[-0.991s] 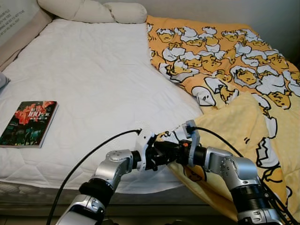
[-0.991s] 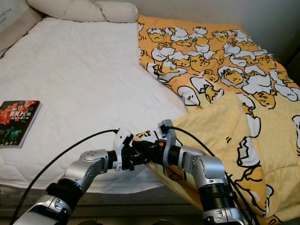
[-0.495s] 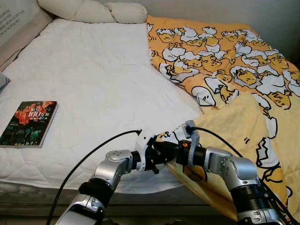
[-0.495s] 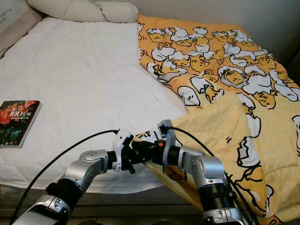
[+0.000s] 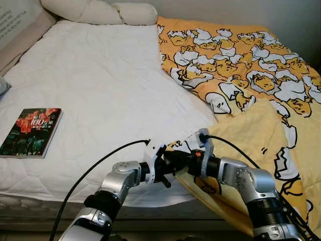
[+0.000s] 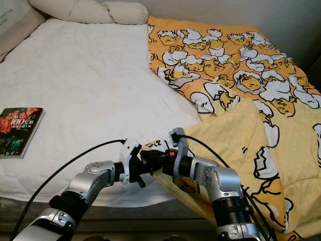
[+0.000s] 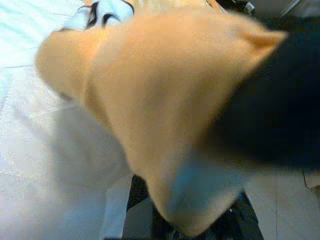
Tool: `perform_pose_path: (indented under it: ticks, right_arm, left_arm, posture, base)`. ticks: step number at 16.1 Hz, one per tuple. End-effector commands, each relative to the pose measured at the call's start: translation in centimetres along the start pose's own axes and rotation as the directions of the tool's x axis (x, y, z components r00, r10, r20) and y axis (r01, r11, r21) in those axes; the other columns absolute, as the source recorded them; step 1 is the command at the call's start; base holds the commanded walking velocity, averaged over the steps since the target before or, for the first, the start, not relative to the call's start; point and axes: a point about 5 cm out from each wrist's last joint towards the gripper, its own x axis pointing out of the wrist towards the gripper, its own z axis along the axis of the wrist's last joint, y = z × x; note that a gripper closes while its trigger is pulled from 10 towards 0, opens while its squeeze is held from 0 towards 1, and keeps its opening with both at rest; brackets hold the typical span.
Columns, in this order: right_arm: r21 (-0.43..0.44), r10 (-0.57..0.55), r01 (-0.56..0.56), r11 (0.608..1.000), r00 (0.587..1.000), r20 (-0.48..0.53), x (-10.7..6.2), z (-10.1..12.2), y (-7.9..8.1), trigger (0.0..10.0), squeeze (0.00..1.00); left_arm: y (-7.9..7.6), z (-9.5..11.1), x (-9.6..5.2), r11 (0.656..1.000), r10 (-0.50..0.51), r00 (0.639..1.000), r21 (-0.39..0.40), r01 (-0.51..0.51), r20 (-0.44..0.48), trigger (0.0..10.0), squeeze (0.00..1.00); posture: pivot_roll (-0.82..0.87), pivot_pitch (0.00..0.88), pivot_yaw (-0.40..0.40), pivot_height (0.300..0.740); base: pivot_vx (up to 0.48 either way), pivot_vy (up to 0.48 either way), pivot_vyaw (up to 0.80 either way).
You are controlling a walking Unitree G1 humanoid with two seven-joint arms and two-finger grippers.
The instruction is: Clean up the room
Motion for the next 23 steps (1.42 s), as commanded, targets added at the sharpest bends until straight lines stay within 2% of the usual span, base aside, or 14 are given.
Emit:
perform_pose_path:
  ticks: [1,4,7,8,11,13,14,17,18,19,20,21,22,23]
  right_arm:
    - [-0.026,0.033,-0.032,0.999,0.998,0.056,-0.6,1.2,0.6,10.0,1.00]
    - [-0.047,0.041,-0.037,0.998,0.995,0.096,-1.7,1.4,1.3,10.0,1.00]
    - [-0.055,-0.063,0.071,0.996,0.989,0.136,-2.8,1.5,0.3,10.0,1.00]
    - [-0.084,-0.134,0.146,0.986,0.982,0.130,-3.1,1.4,-0.2,10.0,0.00]
    - [-0.129,-0.231,0.239,0.962,0.970,0.073,-3.6,0.1,-0.8,10.0,0.00]
    - [-0.155,-0.277,0.278,0.948,0.960,0.028,-3.4,-1.0,-1.2,10.0,0.00]
    - [-0.163,-0.292,0.291,0.943,0.956,0.019,-3.3,-1.3,-1.3,10.0,0.00]
    - [-0.166,-0.307,0.305,0.938,0.952,0.013,-3.2,-1.6,-1.4,10.0,0.00]
    - [-0.185,-0.323,0.318,0.930,0.946,0.000,-3.0,-1.8,-1.6,10.0,0.00]
    - [-0.197,-0.332,0.325,0.925,0.943,-0.005,-2.9,-2.0,-1.7,10.0,0.00]
    - [-0.197,-0.335,0.329,0.924,0.942,0.001,-2.8,-1.9,-1.7,10.0,0.00]
    - [-0.196,-0.337,0.331,0.923,0.942,0.003,-2.8,-1.9,-1.7,10.0,0.00]
    - [-0.196,-0.339,0.333,0.922,0.941,0.004,-2.8,-1.9,-1.8,10.0,0.00]
    - [-0.200,-0.346,0.340,0.919,0.938,0.005,-2.6,-1.9,-1.9,10.0,0.00]
  left_arm:
    - [0.3,0.4,-0.2,1.000,0.012,1.000,0.019,-0.011,-0.007,0.0,0.00]
    - [1.0,-0.2,-1.2,0.998,0.028,0.998,0.054,-0.025,-0.056,0.0,0.00]
    - [1.4,-1.3,-2.6,0.995,0.047,0.992,0.093,-0.036,-0.120,0.0,0.00]
    - [1.9,-2.6,-3.9,0.988,0.074,0.977,0.147,-0.044,-0.199,0.0,0.00]
    - [2.3,-6.9,-8.6,0.975,0.109,0.892,0.221,-0.010,-0.439,0.0,0.00]
    - [1.9,-10.1,-12.3,0.964,0.102,0.777,0.253,0.077,-0.622,0.0,0.00]
    - [1.4,-11.5,-14.0,0.967,0.066,0.724,0.223,0.123,-0.686,0.0,0.00]
    - [0.3,-12.9,-15.6,0.970,-0.013,0.679,0.155,0.186,-0.734,0.0,0.00]
    - [-0.8,-14.2,-16.5,0.971,-0.069,0.648,0.097,0.218,-0.759,0.0,0.00]
    - [-1.0,-15.4,-17.2,0.977,-0.031,0.636,0.111,0.182,-0.771,10.0,0.00]
    - [-0.3,-16.3,-17.8,0.979,0.044,0.641,0.160,0.124,-0.766,10.0,0.00]
    - [0.1,-16.5,-18.2,0.978,0.079,0.640,0.184,0.098,-0.764,10.0,1.00]
    - [1.2,-16.5,-18.9,0.976,0.156,0.644,0.219,0.018,-0.749,10.0,1.00]
    - [3.0,-15.0,-20.7,0.966,0.242,0.650,0.243,-0.091,-0.720,10.0,1.00]
  posture:
    - [-0.05,0.000,-0.068,0.740]
    - [-0.05,0.000,-0.062,0.740]
    - [-0.04,0.000,-0.064,0.740]
    - [-0.04,0.000,-0.060,0.740]
    - [-0.03,0.000,-0.046,0.740]
    - [-0.03,0.000,-0.041,0.740]
    - [-0.03,0.000,-0.038,0.740]
    - [-0.02,0.000,-0.038,0.740]
    - [-0.02,0.000,-0.035,0.740]
    - [-0.02,0.000,-0.034,0.740]
    - [-0.02,0.000,-0.034,0.740]
    - [-0.01,0.000,-0.036,0.740]
    - [-0.01,0.000,-0.040,0.740]
    - [-0.01,0.000,-0.041,0.740]
  base:
    - [0.000,0.000,0.00]
    - [0.000,0.000,0.00]
    - [0.000,0.000,0.00]
    - [0.000,0.000,0.00]
    - [0.000,0.000,0.00]
    - [0.000,0.000,0.00]
    - [0.000,0.000,0.00]
    - [0.000,0.000,0.00]
    - [0.000,0.000,0.00]
    - [0.000,0.000,0.00]
    - [0.000,0.000,0.00]
    - [0.000,0.000,0.00]
    - [0.000,0.000,0.00]
    - [0.000,0.000,0.00]
